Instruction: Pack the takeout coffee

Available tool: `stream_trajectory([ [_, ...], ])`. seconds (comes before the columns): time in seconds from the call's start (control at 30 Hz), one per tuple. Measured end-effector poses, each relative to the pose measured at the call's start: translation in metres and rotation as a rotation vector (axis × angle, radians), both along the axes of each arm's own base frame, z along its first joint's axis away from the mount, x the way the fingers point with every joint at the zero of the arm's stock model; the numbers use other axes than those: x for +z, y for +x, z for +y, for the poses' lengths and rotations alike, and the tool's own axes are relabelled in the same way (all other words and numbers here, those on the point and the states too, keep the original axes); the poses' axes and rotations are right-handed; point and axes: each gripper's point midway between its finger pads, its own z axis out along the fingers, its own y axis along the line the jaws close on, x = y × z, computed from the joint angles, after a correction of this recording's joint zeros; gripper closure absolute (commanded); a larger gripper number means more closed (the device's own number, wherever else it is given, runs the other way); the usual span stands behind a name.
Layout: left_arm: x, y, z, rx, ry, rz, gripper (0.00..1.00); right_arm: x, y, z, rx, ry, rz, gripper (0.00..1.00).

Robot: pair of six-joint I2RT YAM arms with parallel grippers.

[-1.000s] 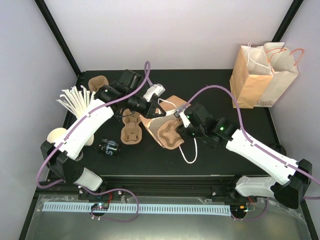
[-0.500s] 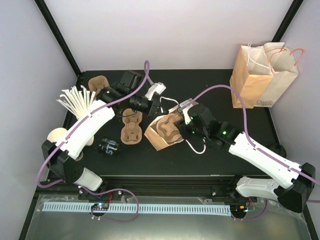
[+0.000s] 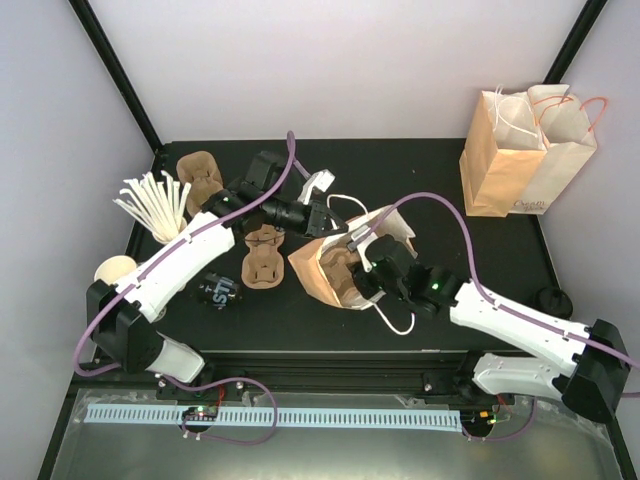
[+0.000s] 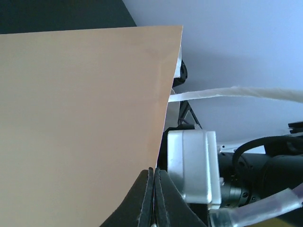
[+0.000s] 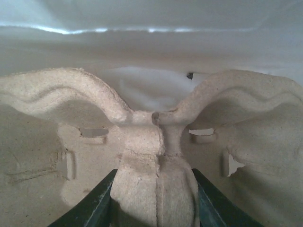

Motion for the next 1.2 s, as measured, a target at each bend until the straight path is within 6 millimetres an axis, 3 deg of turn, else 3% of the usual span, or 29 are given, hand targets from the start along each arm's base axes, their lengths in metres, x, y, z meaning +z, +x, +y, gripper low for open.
stream_trajectory([
  [0.27, -0.003, 0.009, 0.004, 0.039, 0.038, -0.04, 0.95, -0.025, 0.009, 0.015, 0.01, -0.069, 0.05, 0.68],
  [0.5, -0.001, 0.019, 0.01, 0.053, 0.097, -0.093, 0.95, -0.032, 0.016, 0.029, 0.02, -0.096, 0.086, 0.68],
  [0.77, 0.001, 0.021, 0.008, 0.033, 0.094, -0.108, 0.93, -0.044, 0.022, 0.029, 0.013, -0.093, 0.127, 0.68],
  [1.03, 0.015, 0.013, -0.001, -0.032, 0.012, -0.106, 0.92, -0.061, 0.034, 0.018, -0.021, -0.038, 0.231, 0.69],
  [1.13, 0.018, 0.012, -0.002, -0.038, 0.0, -0.107, 0.88, -0.061, 0.037, 0.019, -0.029, -0.011, 0.254, 0.69],
  [1.2, 0.018, 0.012, -0.003, -0.042, -0.005, -0.106, 0.77, -0.06, 0.039, 0.023, -0.03, 0.008, 0.266, 0.7],
])
